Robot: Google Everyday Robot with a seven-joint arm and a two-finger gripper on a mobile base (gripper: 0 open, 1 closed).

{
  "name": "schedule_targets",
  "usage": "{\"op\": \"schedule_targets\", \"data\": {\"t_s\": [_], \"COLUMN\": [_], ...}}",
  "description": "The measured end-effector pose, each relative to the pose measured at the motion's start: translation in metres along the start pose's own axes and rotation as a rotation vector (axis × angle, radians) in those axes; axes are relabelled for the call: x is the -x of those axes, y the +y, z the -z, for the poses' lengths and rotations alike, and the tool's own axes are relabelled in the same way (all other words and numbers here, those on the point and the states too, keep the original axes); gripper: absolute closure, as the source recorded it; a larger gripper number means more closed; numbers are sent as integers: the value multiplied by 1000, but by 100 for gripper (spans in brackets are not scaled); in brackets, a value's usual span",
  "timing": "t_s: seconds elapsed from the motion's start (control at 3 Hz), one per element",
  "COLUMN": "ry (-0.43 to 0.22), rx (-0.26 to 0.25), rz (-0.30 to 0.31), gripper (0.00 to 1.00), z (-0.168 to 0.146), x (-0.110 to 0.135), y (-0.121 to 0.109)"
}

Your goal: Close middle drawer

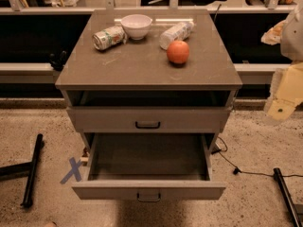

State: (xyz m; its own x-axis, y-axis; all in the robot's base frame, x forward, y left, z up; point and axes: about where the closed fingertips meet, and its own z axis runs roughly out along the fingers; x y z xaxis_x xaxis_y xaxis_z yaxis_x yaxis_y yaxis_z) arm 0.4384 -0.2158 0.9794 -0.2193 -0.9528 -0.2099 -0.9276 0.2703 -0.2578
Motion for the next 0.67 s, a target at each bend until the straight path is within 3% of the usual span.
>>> {"op": "schedule_targets", "data": {"t_s": [0.67], "ry": [-13], "rx": [27], "rz": [-12], "gripper": [0], "z": [-6], "x": [-1], "y": [1]}}
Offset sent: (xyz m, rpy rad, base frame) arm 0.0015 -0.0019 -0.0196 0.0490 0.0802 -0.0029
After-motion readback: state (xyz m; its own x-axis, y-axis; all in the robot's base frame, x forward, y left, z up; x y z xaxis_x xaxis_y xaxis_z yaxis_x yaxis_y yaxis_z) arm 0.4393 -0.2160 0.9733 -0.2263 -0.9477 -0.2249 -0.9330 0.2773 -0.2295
